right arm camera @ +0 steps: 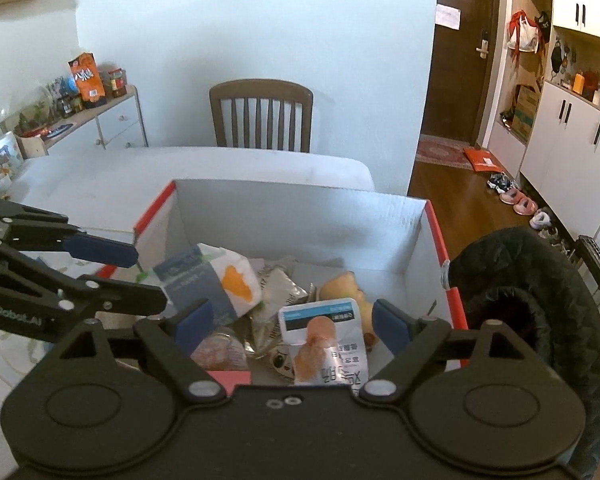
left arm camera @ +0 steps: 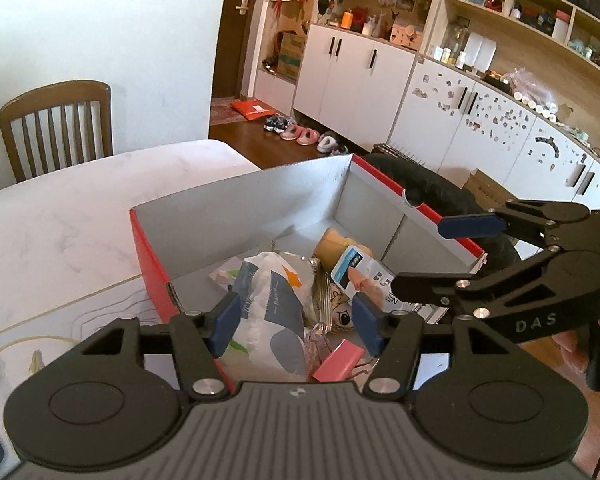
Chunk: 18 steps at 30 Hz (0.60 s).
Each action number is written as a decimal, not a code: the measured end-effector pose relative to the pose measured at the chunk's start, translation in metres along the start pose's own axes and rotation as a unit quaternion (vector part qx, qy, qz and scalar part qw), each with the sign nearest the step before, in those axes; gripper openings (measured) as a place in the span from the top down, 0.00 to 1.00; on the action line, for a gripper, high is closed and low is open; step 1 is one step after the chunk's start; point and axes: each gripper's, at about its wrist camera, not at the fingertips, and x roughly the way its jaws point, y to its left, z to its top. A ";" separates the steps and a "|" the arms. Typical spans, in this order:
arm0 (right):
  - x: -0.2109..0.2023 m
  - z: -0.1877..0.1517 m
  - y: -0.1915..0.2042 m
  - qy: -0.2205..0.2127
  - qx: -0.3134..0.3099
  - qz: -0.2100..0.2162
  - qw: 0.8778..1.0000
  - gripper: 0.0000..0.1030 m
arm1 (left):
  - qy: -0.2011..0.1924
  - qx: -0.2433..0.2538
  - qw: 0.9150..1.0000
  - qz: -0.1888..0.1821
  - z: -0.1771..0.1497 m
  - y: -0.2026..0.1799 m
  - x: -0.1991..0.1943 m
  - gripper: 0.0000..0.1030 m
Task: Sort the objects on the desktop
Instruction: 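Lower both grippers into the box and open them to release clip and sachet, then lift both open grippers away from the shoebox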
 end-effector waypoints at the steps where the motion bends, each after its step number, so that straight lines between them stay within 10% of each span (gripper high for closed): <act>1: -0.002 0.000 0.002 -0.002 0.000 -0.001 1.000 0.14 | -0.002 0.000 1.000 0.000 0.000 0.001 -0.003 0.36; 18: -0.032 -0.007 0.035 -0.044 0.032 -0.012 0.998 0.03 | -0.015 0.002 0.999 0.043 -0.013 0.016 -0.039 0.14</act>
